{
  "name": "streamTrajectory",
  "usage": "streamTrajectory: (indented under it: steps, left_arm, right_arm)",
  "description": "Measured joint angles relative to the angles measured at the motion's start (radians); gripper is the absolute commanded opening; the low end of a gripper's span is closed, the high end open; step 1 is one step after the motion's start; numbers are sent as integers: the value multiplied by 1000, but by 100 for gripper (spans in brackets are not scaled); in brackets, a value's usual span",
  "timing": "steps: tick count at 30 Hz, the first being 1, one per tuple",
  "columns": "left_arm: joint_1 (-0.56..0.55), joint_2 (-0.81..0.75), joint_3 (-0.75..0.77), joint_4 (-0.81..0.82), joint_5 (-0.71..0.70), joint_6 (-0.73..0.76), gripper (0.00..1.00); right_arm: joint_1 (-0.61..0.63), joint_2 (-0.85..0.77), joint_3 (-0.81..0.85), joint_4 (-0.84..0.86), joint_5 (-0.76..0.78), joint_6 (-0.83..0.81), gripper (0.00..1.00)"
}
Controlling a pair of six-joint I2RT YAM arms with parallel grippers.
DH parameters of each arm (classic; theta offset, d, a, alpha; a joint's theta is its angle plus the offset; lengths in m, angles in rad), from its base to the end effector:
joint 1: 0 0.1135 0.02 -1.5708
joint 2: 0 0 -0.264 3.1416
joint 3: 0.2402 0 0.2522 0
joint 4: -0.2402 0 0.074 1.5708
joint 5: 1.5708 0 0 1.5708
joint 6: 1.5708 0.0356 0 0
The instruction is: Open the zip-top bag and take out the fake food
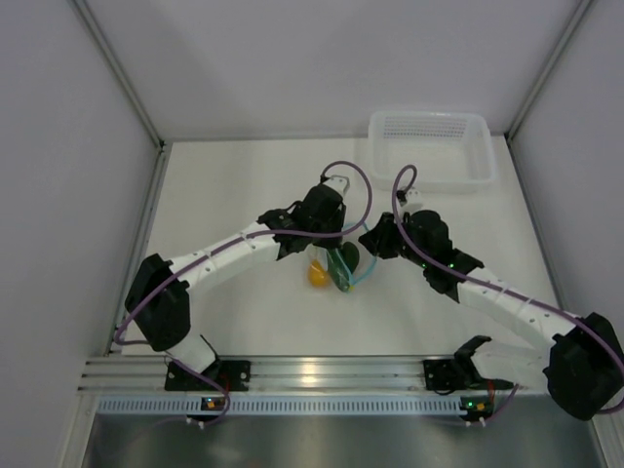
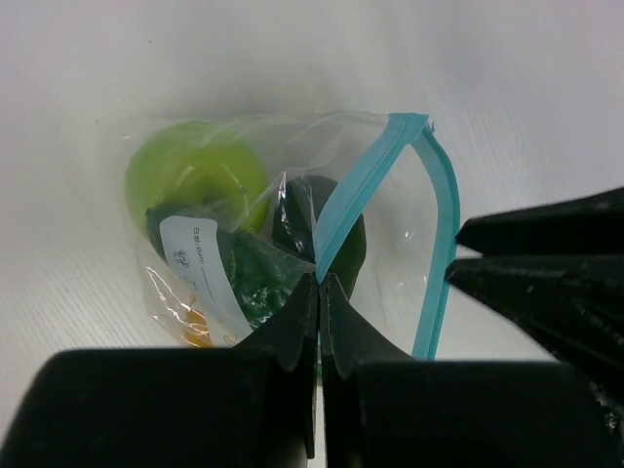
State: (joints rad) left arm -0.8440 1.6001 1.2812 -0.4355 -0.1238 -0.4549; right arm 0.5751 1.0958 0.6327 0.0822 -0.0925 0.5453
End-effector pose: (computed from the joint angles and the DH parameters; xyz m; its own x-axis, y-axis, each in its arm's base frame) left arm 0.2417 -0.2652 0.2827 -0.7084 0.1405 -0.6917 0.4125 0.8776 -0.2442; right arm 0.2053 0.1370 0.2518 -0.5849 0.2363 -0.7759 -0.3628 0.7794 0.5109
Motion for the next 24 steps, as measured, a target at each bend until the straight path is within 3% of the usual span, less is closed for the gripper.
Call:
streamTrajectory:
  steps: [6, 13, 20, 24]
  left_arm:
    - [0, -1, 0, 0, 11, -27, 0]
    - [0, -3, 0, 0, 19, -50, 0]
    - [1, -3, -27, 17, 23, -92, 0]
    - [1, -2, -55, 25, 14, -101, 0]
  right_arm:
    - [95, 90, 24, 14, 16, -3, 24]
    - [101, 225, 24, 42, 122, 16, 25]
    - [105, 314, 24, 95, 183, 68, 38]
    - [120, 349, 50, 89, 216, 95, 40]
